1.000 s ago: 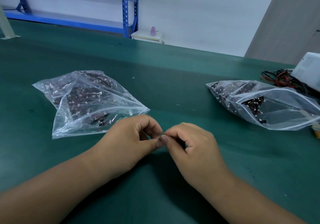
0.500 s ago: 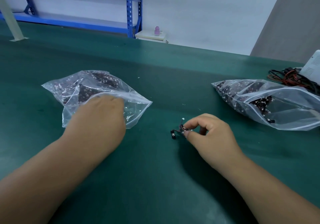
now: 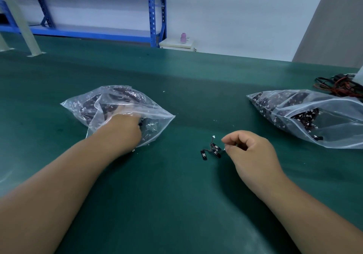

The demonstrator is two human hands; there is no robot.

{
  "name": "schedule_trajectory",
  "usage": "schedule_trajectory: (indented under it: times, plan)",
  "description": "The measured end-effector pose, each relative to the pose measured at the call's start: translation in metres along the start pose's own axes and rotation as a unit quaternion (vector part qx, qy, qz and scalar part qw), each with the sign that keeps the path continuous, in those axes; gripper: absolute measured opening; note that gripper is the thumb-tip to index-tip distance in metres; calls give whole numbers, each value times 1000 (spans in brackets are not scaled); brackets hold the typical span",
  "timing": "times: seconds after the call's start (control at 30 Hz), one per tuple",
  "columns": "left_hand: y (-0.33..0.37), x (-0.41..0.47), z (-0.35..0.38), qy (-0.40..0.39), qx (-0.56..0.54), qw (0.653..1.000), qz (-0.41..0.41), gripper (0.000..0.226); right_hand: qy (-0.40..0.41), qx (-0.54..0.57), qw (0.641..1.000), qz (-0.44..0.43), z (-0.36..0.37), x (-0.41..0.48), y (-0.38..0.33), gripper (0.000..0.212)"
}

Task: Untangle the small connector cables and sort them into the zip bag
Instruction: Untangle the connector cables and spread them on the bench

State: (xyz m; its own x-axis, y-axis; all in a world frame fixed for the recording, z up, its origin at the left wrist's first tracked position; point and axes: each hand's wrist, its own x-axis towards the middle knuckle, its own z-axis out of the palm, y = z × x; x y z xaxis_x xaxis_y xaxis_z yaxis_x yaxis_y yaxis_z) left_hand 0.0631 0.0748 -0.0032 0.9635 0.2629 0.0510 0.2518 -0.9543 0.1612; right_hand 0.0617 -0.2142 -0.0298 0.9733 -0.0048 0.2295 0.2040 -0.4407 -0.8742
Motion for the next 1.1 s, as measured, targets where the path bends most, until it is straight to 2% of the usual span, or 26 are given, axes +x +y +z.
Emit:
schedule_trajectory:
  times: [0.07,0.17,0.37,0.57,0.7,0.93,1.1]
  plan:
    - [-2,6,1,28,37,999,2,33,0,-1,1000,-3,0,0,-1,28]
    - [0,1,-1,-4,77,997,-6,53,-5,-5,1000,-6,0,-1,-2,27]
    - [19,-9,-10,-119,211,970,7,41,-9,-6,1000,-7,-1,-1,-1,27]
    - [25,-13,-7,-66,170,983,14,30,-7,-9,1000,-10,0,-1,0,27]
    - [25,-19,-3,10,111,993,36,27,-7,-9,1000,-7,-1,-1,0,27]
    - [18,-26,6,-45,52,998,15,39,-10,-5,1000,-8,-1,-2,-2,25]
    - [20,-31,6,14,110,992,58,29,-11,-4,1000,-6,-1,-2,-2,25]
